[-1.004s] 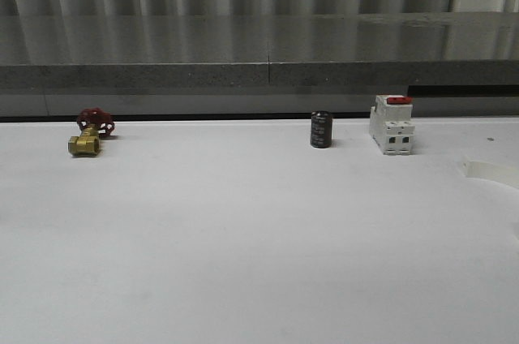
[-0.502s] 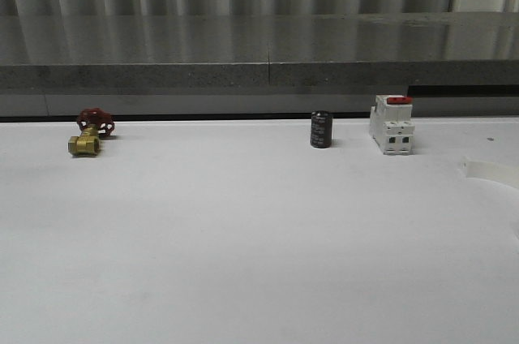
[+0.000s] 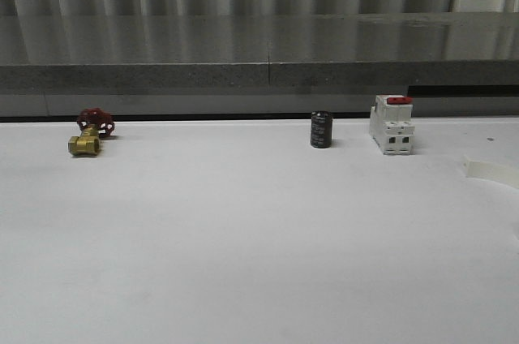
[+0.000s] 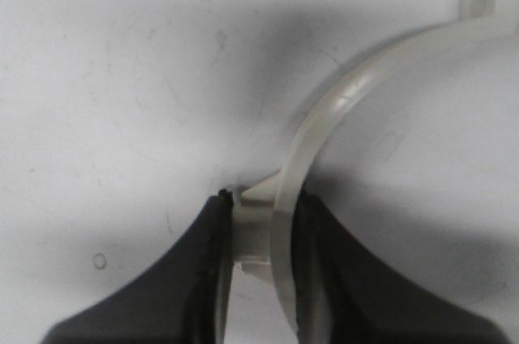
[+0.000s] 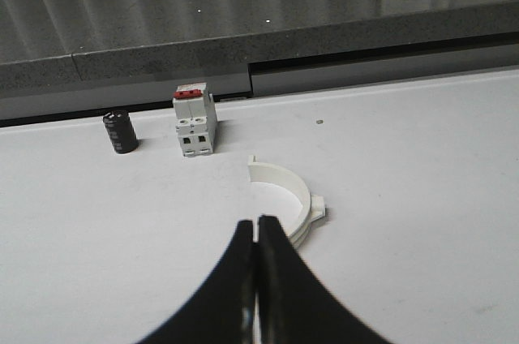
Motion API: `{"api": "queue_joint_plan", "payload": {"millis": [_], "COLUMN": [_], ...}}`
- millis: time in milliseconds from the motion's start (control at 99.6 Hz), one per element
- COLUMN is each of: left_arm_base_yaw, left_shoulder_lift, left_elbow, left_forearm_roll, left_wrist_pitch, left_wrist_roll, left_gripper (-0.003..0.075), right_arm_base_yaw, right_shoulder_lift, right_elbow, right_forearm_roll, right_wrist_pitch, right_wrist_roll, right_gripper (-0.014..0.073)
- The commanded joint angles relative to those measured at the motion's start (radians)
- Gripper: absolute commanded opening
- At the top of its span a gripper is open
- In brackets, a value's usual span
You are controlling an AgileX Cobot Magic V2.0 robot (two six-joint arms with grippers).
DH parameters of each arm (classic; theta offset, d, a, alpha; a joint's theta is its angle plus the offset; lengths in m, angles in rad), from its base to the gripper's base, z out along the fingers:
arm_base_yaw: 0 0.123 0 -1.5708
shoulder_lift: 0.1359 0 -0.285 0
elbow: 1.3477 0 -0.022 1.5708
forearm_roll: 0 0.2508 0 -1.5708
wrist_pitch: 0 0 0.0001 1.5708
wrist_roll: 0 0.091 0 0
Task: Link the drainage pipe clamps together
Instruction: 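Close the left gripper on the clamp half's side tab and lift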
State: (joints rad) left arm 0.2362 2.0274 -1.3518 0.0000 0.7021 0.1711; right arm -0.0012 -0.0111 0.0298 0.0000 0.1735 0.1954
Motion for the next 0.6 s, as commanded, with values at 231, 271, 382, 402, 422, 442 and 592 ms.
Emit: {"api": "queue_joint_plan", "payload": {"millis": [231,271,382,402,422,442,592], "left_arm_base_yaw": [-0.015,-0.029,-0.084,-0.093,-0.107,-0.121,-0.246], "left_shoulder_lift": [-0.123,-0.146,-0.205,-0.216,-0.226,-0.237,-0.276], "left_elbow": [-0.027,-0.027,-0.024,-0.022,-0.02,-0.02,-0.018], "left_forearm_roll": [-0.072,-0.083,-0.086,-0.084,-0.084,-0.084,-0.082], "left_wrist_pitch": [0.073,0.094,0.148,0.153,0.155,0.16,0.19], "left_wrist_roll": [0.001,-0.009,-0.081,-0.093,-0.107,-0.116,-0.182], "left_gripper": [-0.002,-0.002,-0.002,-0.002,-0.002,-0.002,-0.0019], "right_arm_base_yaw": [-0.003,-0.003,-0.003,-0.003,-0.003,-0.003,-0.003], "right_shoulder_lift": [-0.02,-0.02,-0.02,-0.02,-0.02,-0.02,-0.02], "right_elbow": [-0.018,-0.018,-0.018,-0.018,-0.018,-0.018,-0.018], "right_forearm_roll": [-0.007,-0.007,-0.007,-0.007,-0.007,-0.007,-0.007], "right_wrist_pitch": [-0.084,-0.084,-0.084,-0.084,-0.084,-0.084,-0.084], "right_wrist_roll": [-0.003,-0.003,-0.003,-0.003,-0.003,-0.003,-0.003], "right_gripper": [-0.0069,-0.0069,-0.0069,-0.0069,-0.0069,-0.0069,-0.0069]}}
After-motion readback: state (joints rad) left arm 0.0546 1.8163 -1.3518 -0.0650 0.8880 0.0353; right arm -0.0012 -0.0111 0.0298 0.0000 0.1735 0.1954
